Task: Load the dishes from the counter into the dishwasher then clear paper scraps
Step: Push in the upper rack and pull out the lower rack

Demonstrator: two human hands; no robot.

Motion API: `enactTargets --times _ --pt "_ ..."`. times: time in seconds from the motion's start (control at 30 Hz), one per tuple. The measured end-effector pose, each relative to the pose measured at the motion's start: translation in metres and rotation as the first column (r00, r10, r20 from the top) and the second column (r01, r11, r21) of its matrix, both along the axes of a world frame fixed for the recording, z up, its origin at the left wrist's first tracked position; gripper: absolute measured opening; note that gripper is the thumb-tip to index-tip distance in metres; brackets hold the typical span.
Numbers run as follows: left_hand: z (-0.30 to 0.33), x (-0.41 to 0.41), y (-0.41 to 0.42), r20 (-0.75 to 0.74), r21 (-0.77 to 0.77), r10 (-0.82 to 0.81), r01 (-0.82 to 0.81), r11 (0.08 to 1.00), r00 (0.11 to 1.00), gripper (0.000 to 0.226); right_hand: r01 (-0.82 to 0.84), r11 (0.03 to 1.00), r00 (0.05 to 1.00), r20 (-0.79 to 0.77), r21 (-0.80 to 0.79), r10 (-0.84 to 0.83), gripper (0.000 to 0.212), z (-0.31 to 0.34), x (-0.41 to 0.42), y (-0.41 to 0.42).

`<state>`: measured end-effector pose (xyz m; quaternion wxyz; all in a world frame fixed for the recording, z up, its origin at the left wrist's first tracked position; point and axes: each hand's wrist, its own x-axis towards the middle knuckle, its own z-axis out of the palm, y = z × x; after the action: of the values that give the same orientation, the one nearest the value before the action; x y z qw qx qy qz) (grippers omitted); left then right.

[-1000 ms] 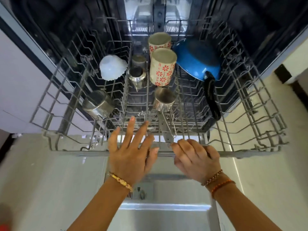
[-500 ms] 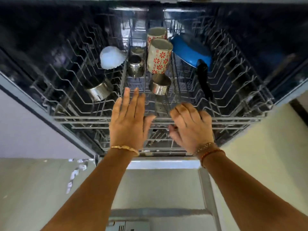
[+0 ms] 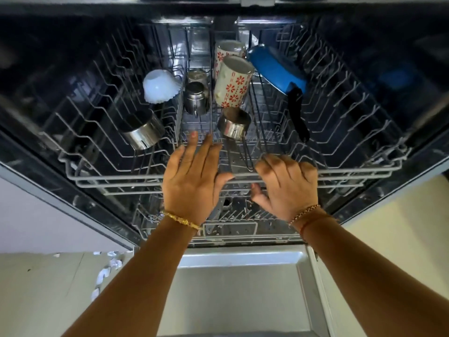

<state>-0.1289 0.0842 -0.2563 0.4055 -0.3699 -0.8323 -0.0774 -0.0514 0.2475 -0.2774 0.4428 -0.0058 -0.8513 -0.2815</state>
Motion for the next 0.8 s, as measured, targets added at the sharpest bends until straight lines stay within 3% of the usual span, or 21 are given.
enactTargets --times 0.13,0.37,0.5,0.6,0.63,0.7,0.73,0.8 --pt "-0.007 0.003 -0.002 -0.012 0.029 -0.022 0.023 0.999 1.000 0.068 0.008 1.000 1.000 0.005 -0.004 -0.008 0.035 -0.003 0.004 -0.004" --pt "-0.015 0.005 0.005 -0.007 0.186 -0.036 0.036 0.982 0.999 0.044 0.035 0.992 0.998 -0.046 -0.123 -0.041 0.031 -0.003 0.001 -0.009" --pt "-0.012 0.011 0.013 0.051 0.385 -0.046 0.022 0.923 0.998 0.040 -0.013 0.948 0.986 -0.159 -0.317 -0.040 0.039 -0.001 -0.003 -0.020" --pt "-0.034 0.039 -0.002 0.197 0.614 -0.188 0.028 0.789 0.962 0.034 -0.134 0.815 0.959 -0.282 -0.564 -0.037 0.054 -0.026 0.027 -0.046" --pt "-0.057 0.053 -0.014 0.257 0.611 -0.219 0.017 0.792 0.941 0.032 -0.155 0.711 0.969 -0.245 -0.686 -0.025 0.059 -0.050 0.046 -0.059" --pt "-0.102 0.078 -0.041 0.452 0.453 -0.220 -0.011 0.891 0.865 0.039 -0.093 0.488 0.996 -0.089 -0.868 0.032 0.065 -0.101 0.085 -0.082" --pt "-0.118 0.081 -0.053 0.556 0.339 -0.184 -0.019 0.941 0.810 0.048 -0.008 0.435 0.998 0.019 -0.901 0.056 0.068 -0.119 0.097 -0.089" --pt "-0.132 0.067 -0.063 0.689 0.132 -0.060 -0.044 0.990 0.722 0.068 0.193 0.451 0.958 0.266 -0.872 0.105 0.073 -0.133 0.094 -0.087"
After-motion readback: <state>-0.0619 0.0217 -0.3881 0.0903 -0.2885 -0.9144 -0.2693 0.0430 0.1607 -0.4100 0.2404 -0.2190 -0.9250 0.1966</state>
